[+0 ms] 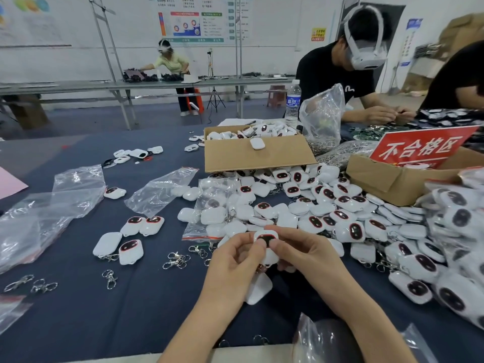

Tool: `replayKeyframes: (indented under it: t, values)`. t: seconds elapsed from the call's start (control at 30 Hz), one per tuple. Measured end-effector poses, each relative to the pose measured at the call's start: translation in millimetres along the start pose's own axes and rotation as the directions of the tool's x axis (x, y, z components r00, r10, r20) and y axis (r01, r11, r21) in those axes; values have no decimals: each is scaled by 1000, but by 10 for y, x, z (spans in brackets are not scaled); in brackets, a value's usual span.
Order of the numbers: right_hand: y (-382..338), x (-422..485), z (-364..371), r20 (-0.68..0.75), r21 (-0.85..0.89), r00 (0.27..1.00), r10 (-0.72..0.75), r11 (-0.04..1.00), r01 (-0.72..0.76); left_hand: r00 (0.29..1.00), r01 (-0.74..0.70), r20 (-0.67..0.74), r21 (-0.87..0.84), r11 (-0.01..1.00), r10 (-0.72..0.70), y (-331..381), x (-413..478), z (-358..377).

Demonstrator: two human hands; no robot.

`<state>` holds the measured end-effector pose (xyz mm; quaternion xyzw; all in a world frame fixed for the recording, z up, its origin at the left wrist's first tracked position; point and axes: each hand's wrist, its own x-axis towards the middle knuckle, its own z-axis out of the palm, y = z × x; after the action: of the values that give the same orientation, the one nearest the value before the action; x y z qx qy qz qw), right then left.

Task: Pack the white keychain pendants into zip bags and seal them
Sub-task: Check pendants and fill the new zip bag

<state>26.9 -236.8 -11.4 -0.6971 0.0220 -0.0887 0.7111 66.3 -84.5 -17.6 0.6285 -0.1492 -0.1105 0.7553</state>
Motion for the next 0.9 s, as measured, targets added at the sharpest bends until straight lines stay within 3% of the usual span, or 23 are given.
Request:
replayKeyframes:
  t: [0.43, 0.73, 0.9]
  values:
    - [65, 42, 18, -41, -3, 999, 25, 1000, -25, 998, -53, -11, 134, 990, 55, -72, 5, -22]
    - [116, 75, 87, 44, 83, 996, 82, 993, -86, 997, 73, 33, -13, 997, -73, -25, 8, -18]
    - [116, 85, 76, 26, 53, 995, 91, 994, -92, 997, 66, 41, 12, 998, -67, -45, 21, -33]
